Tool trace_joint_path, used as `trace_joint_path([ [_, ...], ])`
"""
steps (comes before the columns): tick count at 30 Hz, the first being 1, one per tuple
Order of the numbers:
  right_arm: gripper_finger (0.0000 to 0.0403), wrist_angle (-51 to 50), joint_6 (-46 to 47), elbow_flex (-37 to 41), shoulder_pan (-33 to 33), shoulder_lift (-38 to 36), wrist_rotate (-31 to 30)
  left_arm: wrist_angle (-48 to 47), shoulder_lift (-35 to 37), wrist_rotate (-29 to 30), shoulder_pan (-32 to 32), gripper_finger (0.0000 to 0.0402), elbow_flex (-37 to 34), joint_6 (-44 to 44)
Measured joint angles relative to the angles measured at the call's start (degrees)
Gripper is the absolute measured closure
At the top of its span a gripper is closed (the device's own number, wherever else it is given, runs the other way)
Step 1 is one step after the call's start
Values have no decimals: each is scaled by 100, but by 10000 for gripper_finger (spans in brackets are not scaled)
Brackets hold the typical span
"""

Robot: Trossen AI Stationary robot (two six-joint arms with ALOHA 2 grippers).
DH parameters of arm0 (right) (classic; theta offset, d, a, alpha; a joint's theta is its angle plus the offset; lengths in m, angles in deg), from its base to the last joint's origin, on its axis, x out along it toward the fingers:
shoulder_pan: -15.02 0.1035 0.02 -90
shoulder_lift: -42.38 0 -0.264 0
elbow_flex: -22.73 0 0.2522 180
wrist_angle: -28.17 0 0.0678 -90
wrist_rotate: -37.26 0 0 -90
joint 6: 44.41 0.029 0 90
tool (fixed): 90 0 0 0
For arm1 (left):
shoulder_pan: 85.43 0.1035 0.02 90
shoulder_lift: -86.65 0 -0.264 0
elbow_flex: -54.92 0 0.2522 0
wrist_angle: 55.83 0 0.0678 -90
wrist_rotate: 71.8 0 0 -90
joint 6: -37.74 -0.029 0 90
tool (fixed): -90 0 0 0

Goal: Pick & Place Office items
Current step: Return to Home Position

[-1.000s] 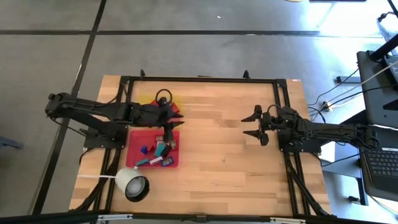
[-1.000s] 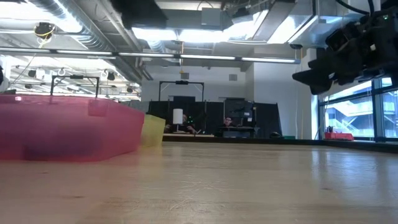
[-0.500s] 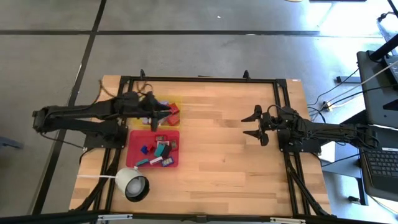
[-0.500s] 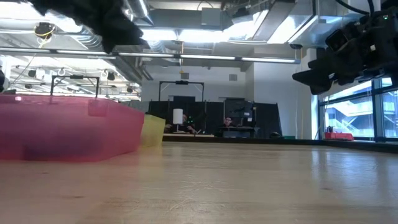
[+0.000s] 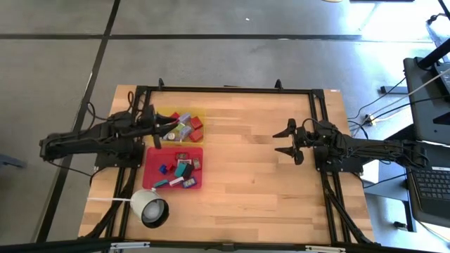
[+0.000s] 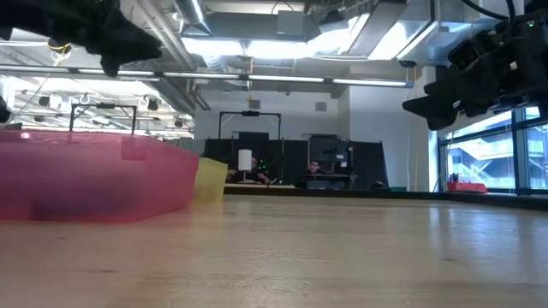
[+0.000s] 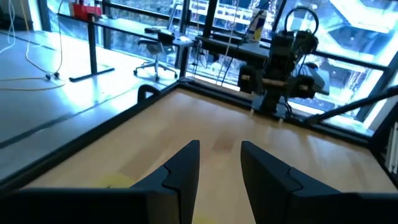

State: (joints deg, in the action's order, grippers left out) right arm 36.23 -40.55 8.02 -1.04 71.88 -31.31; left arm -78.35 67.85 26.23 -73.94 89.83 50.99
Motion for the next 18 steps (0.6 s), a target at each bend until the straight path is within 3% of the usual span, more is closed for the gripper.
trace_joint_path([
  [9, 124, 2, 4, 0, 2, 0, 0, 535, 562, 34, 0, 288, -786, -54],
  [18, 124, 2, 9, 0, 0, 0, 2, 990, 622, 412, 0, 288, -1340, -94],
])
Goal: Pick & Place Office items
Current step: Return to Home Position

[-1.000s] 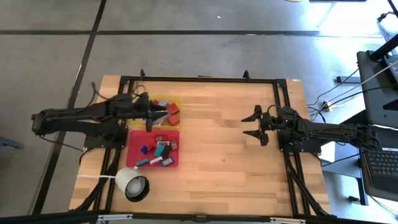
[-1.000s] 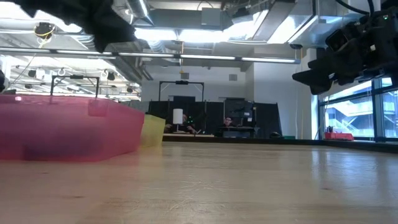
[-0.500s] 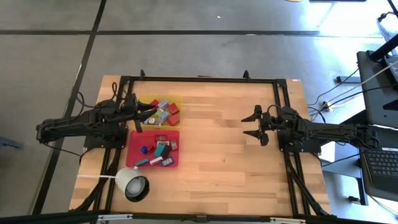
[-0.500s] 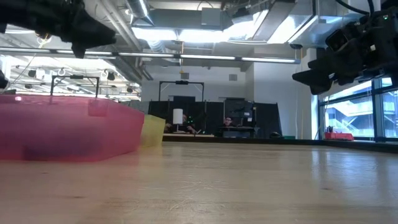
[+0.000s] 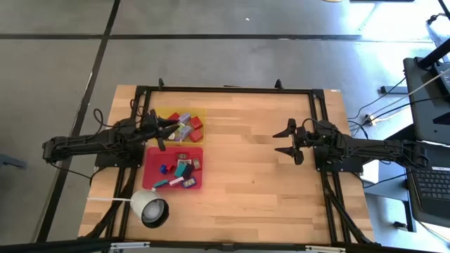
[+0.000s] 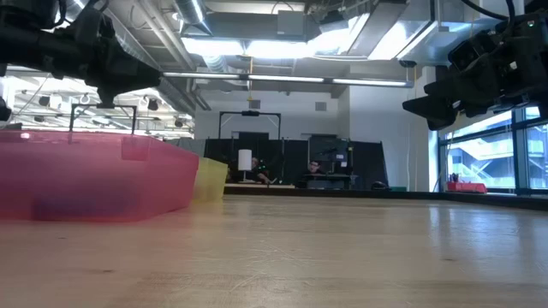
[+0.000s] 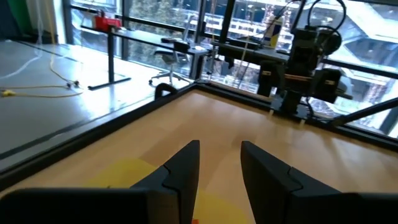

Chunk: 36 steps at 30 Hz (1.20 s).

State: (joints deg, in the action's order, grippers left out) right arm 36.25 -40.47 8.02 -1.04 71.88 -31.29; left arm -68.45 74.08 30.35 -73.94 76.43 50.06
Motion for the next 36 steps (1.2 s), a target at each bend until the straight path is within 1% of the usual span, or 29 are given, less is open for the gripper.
trace_joint_path([
  [7, 124, 0, 0, 0, 1, 0, 0, -34, -10, 87, 0, 288, 0, -90],
  [14, 124, -1, 0, 0, 0, 0, 0, -682, -15, 55, -9, 288, -3, 88],
  [17, 124, 0, 0, 0, 1, 0, 0, -689, -15, 59, -9, 288, -4, 652],
  [20, 124, 0, 0, 0, 0, 0, 0, -554, -17, -9, -9, 288, -4, 1614],
  [22, 124, -1, 0, 0, 0, 0, 1, -368, -15, 64, -9, 288, -4, 2252],
  [24, 124, -1, 0, 0, 1, 0, 1, -335, -15, 145, -9, 288, -4, 2651],
  [27, 124, -2, 0, 0, 0, 0, 1, -311, -15, 162, -9, 288, -4, 2873],
  [36, 124, -1, 0, 0, 0, 0, 2, -319, -15, 170, -9, 288, -4, 2894],
])
